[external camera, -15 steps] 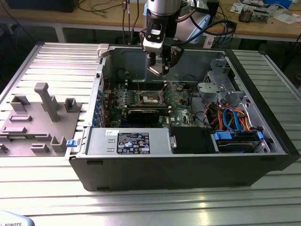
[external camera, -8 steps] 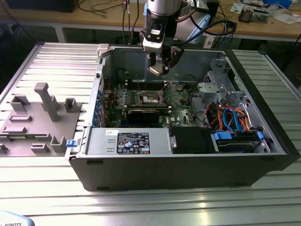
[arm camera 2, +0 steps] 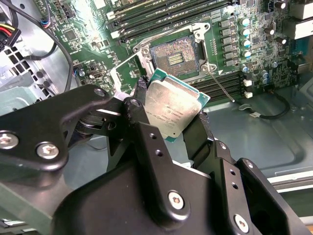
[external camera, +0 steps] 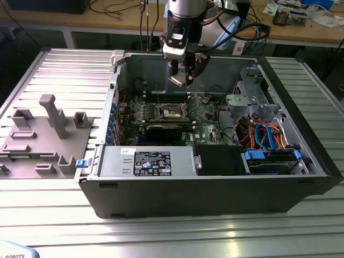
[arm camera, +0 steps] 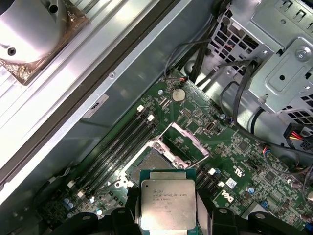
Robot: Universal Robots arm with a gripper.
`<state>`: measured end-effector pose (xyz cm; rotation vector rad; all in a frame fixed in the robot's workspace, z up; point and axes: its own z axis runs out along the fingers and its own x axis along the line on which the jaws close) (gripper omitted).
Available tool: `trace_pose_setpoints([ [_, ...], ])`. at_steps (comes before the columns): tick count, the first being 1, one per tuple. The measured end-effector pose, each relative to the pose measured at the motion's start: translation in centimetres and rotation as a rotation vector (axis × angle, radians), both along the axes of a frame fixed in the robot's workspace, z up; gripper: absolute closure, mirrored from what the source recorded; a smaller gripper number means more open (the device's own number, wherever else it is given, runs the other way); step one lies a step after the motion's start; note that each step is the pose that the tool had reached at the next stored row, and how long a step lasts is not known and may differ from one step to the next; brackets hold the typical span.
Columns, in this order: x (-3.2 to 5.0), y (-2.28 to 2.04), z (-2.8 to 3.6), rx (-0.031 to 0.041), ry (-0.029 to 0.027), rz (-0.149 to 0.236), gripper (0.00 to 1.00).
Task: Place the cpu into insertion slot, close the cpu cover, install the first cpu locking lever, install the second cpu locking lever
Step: 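Place the cpu into insertion slot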
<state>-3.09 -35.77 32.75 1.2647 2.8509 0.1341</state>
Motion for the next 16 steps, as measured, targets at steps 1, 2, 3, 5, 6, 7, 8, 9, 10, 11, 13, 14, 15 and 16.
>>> trace_pose_setpoints([
  [1, 0.0, 0.0, 0.0, -0.0001, 0.0001, -0.001, 0.46],
  [2, 0.0, 0.0, 0.0, -0.0001, 0.0, -0.001, 0.46],
  [3, 0.0, 0.0, 0.0, -0.0001, 0.0, -0.002, 0.46],
  [5, 0.0, 0.0, -0.01, -0.0001, 0.0, -0.003, 0.46],
  [6, 0.0, 0.0, -0.01, -0.0002, 0.0, -0.004, 0.46],
  [7, 0.0, 0.0, -0.01, -0.0002, 0.0, -0.004, 0.46],
  [8, 0.0, 0.0, -0.01, -0.0002, 0.0, -0.006, 0.46],
  [9, 0.0, 0.0, -0.01, -0.0002, 0.0, -0.006, 0.46],
  [10, 0.0, 0.0, -0.01, -0.0002, 0.0, -0.007, 0.46],
  [11, 0.0, 0.0, -0.01, -0.0002, 0.0, -0.008, 0.46],
  [13, 0.0, 0.0, -0.01, -0.0003, 0.0001, -0.01, 0.46],
  [14, 0.0, 0.0, -0.02, -0.0003, 0.0, -0.011, 0.46],
  [15, 0.0, 0.0, -0.02, -0.0003, 0.0, -0.011, 0.46],
  [16, 0.0, 0.0, -0.02, -0.0003, 0.0, -0.013, 0.46],
])
